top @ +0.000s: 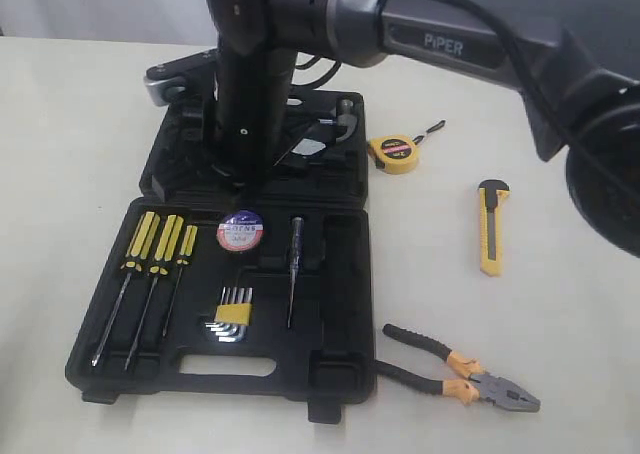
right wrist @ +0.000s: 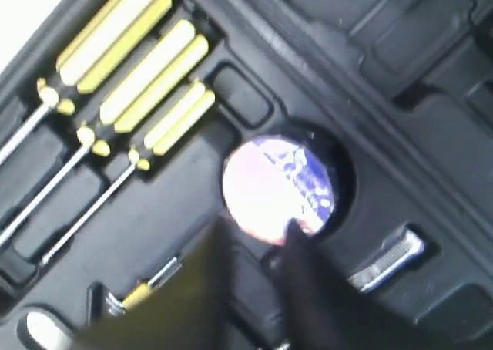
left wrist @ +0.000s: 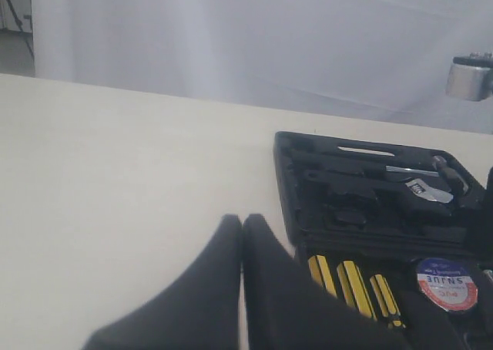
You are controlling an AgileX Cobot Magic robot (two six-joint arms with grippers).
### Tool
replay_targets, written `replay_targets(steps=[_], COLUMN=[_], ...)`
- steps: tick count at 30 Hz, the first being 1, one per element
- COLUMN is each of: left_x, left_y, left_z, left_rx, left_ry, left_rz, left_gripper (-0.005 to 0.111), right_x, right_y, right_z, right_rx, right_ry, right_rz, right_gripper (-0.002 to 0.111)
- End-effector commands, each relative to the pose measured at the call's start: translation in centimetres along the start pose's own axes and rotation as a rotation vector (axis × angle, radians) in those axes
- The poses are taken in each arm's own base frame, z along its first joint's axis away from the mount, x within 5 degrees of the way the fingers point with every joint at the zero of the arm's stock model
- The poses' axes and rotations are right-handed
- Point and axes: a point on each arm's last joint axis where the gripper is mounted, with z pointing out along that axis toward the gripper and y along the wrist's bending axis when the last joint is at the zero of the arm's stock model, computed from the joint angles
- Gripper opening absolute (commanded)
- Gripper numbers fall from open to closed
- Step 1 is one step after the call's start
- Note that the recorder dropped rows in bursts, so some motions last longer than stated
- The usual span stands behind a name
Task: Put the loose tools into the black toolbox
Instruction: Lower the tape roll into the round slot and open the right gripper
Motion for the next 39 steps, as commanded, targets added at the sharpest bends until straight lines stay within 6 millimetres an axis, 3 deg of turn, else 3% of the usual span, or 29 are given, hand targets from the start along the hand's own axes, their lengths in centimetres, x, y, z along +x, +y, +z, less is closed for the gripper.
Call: replay_targets(steps=[1,14,19,28,33,39], left_x=[-0.1,-0.1,-0.1,-0.1,-0.1,-0.1], left_y=[-0.1,-0.1,-0.1,-0.1,-0.1,-0.1], left_z=[0.0,0.0,0.0,0.0,0.0,0.0], left_rx=[0.006,0.006,0.006,0.006,0.006,0.006], left_ry=[0.001,0.001,0.001,0.001,0.001,0.001], left_rz=[-0.001,-0.001,-0.001,-0.001,-0.001,-0.001], left_gripper=[0.0,0.0,0.0,0.0,0.0,0.0], right_x=[0.0,-0.3,-0.4,-0.7,-0.6,-0.4], right_y=[-0.1,-1.2,-1.1,-0.7,-0.6,-0.8], right_z=[0.5,7.0,6.3,2.8,3.4,6.4], right_rx=[0.006,0.064,0.064,0.052,0.041,0.029], right_ry=[0.014,0.035,0.02,-0.03,-0.013,0.026], right_rz=[-0.012,-0.07,-0.075,-0.074,-0.066,-0.071], right_gripper=[0.0,-0.001,-0.001,-0.001,-0.001,-0.001])
